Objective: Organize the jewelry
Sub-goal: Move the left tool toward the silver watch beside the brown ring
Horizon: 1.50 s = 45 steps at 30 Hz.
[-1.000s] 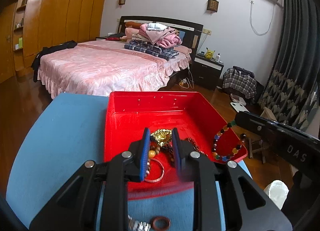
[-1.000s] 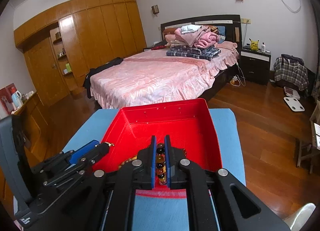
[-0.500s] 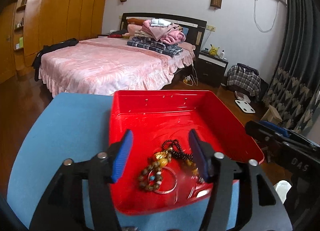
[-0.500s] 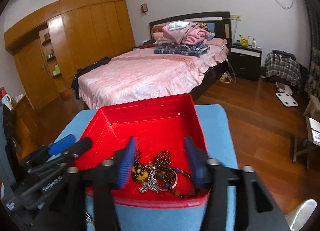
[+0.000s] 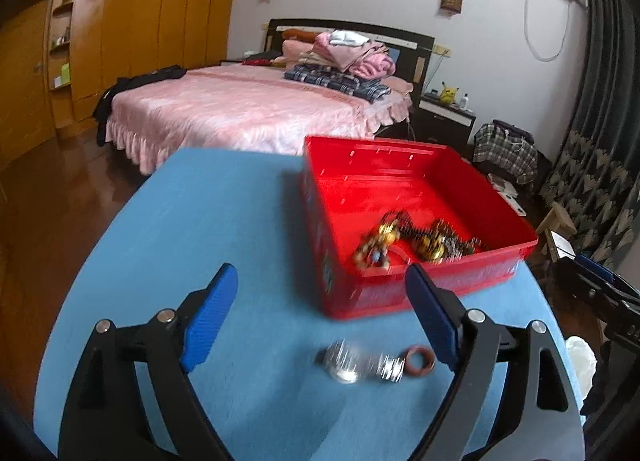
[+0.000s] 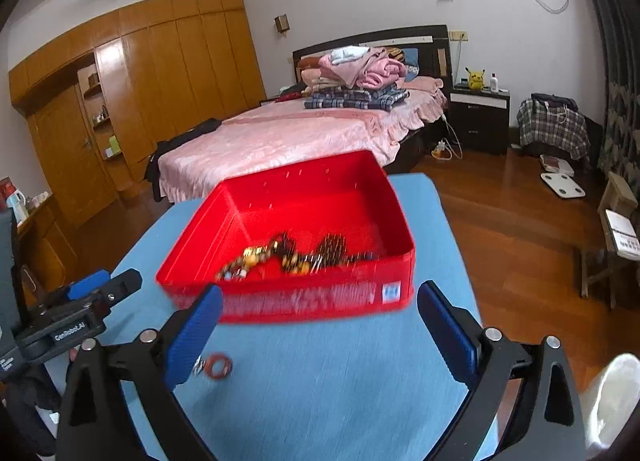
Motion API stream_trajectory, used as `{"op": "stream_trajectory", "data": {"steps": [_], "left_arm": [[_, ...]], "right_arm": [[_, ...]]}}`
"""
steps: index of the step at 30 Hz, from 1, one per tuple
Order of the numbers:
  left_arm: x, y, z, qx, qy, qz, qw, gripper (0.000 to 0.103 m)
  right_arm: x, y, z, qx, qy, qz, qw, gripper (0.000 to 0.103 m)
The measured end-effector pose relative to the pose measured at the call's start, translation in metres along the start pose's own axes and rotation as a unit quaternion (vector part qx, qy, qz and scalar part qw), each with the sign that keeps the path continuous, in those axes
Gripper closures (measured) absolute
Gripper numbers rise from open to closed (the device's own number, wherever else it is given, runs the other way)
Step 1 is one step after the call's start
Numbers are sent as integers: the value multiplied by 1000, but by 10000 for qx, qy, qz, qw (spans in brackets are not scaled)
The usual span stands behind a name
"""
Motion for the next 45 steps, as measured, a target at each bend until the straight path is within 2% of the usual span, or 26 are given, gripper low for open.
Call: {"op": "stream_trajectory", "data": {"steps": [7, 14, 25, 31, 45], "left_arm": [[-29, 1, -4, 82, -167, -106, 9998, 20], [-45, 14, 6, 169, -368, -89, 9991, 20], [-55, 24, 11, 166, -572, -71, 9982, 19], [-57, 27, 22, 217, -856, -64, 9961, 19], [-56, 30, 32, 218, -1040, -172, 9942, 19]], "right_arm": [[-36, -6, -1, -60, -259, -118, 9996, 7], [-50, -9, -4, -36, -335, -159, 9993, 7], [-54, -4, -2, -39, -363, -79, 9993, 7], [-56, -5, -1, -32, -371, -89, 9993, 7], [-58, -1, 2, -39, -420, -63, 9991, 7]]}}
Point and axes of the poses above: each gripper's, at about its wrist camera, not at the fingertips, and z roughly the way its jaws point, y to its right, x to its top, the point moved 4 cm from there along z, roughly the way its jaws point, and after that the axes turned 4 degrees about z, right-handed, at the moved point
